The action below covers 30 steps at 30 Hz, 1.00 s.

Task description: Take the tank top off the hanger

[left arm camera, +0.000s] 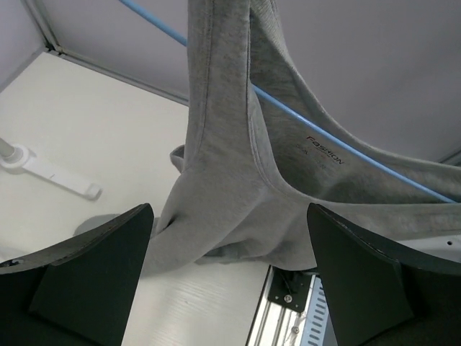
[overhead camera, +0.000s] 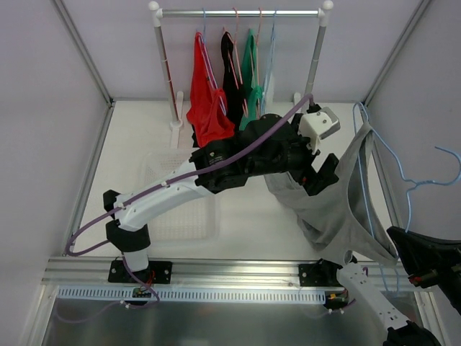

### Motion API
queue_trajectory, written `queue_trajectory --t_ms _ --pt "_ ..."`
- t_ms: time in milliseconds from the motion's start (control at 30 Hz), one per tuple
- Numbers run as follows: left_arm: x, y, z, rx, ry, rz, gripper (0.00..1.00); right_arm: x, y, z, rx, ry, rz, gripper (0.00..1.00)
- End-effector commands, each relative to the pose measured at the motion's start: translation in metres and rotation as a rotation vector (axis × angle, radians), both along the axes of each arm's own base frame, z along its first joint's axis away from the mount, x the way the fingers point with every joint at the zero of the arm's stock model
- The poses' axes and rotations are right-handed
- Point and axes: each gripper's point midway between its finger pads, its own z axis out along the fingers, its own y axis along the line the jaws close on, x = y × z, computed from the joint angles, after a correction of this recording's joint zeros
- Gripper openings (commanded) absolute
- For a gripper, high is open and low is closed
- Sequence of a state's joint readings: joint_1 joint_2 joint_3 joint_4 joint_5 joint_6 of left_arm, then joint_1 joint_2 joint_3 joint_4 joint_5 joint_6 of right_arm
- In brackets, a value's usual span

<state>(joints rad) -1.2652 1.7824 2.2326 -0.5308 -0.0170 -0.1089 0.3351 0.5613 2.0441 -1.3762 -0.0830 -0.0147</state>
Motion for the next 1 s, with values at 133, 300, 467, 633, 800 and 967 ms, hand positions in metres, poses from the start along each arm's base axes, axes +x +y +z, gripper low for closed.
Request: queue_trajectory --t_ms 133,300,467,633,800,967 --pt "-0.015 -0.02 0.042 -0.151 -0.055 -0.08 0.86 -0.006 0.001 -0.031 -0.038 0.137 0.046 0.0" --pt "0.001 -0.028 0.04 -0.172 -0.075 -0.006 0.8 -0.007 0.009 -0.029 -0.032 0.134 0.09 0.0" --pt "0.015 -0.032 0.041 -0.189 -0.096 0.061 0.65 -0.009 0.021 -0.029 -0.028 0.136 0.158 0.0" --pt "0.023 -0.036 0.041 -0.201 -0.113 0.093 0.42 -0.008 0.025 -0.031 -0.027 0.137 0.182 0.0" --pt "0.037 -0.027 0.038 -0.19 -0.122 0.181 0.0 -0.006 0.025 -0.039 -0.032 0.153 0.176 0.0" --pt "0.037 -0.009 0.048 -0.198 -0.138 0.21 0.0 0.0 0.023 -0.048 -0.053 0.174 0.154 0.0"
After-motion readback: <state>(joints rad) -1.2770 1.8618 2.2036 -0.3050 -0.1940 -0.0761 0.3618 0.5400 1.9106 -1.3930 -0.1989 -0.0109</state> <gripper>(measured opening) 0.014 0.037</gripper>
